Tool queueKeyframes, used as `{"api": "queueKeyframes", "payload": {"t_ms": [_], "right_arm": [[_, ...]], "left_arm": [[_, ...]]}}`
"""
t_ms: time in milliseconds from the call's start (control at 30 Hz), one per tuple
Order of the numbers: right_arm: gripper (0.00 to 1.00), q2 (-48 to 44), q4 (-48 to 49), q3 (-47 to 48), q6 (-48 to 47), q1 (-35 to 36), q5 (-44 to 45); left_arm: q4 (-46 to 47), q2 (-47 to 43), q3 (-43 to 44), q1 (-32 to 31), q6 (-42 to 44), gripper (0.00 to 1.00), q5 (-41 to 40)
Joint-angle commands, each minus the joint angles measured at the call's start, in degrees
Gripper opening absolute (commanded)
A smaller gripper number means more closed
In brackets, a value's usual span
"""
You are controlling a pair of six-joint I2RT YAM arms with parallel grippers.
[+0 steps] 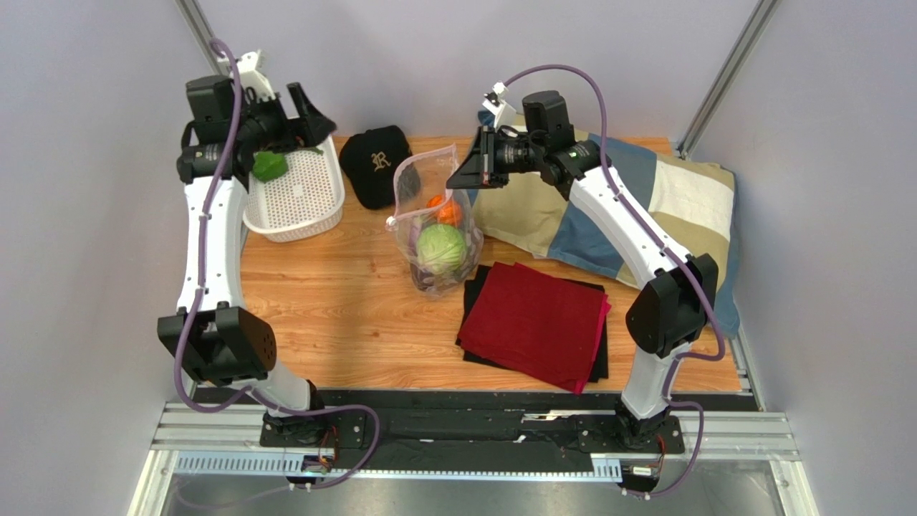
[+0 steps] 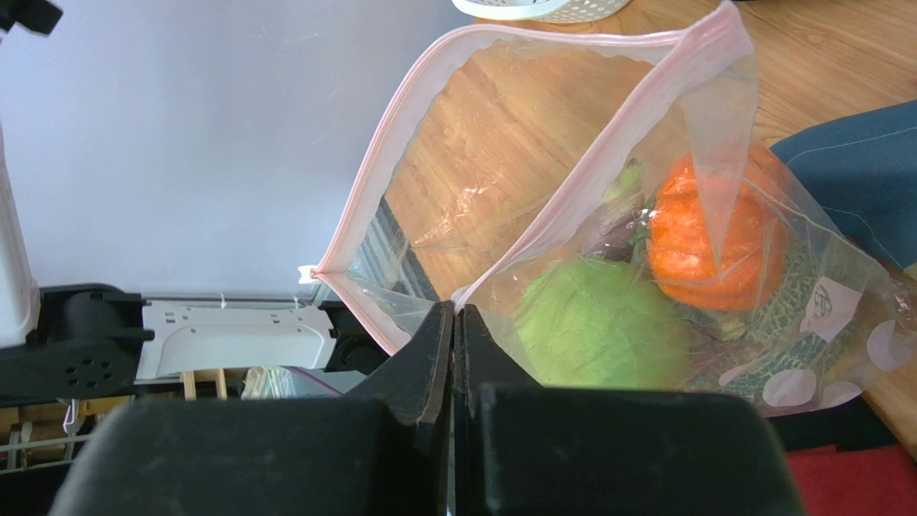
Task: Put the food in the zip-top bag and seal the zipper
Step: Place the fake vegetable in the zipper food storage bag.
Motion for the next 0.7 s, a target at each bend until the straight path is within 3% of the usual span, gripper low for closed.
{"api": "queueKeyframes", "payload": {"t_ms": [0,200,333,667], "right_arm": [[0.0,-0.5,3.6,-1.3,-1.1,-0.5,-1.1],[0.0,-1.0,4.4,-2.8,-1.1,-0.9,-1.7],[0.0,-1.4,4.4,-3.4,-1.0,-1.6,-1.6],[0.0,-1.9,3.3,-4.6,-1.1,-1.9,-1.1]], "left_arm": [[0.9,8.1,6.7,4.0,7.4,0.97,-8.4],[-3.2,25.8,19.8,6.9,27.2,0.99,-18.7],[-3.2,36.2,26.4,6.8,34.7,0.99,-27.3],[13.9,49.6,27.2,6.8,50.7,0.99,-35.8]]}}
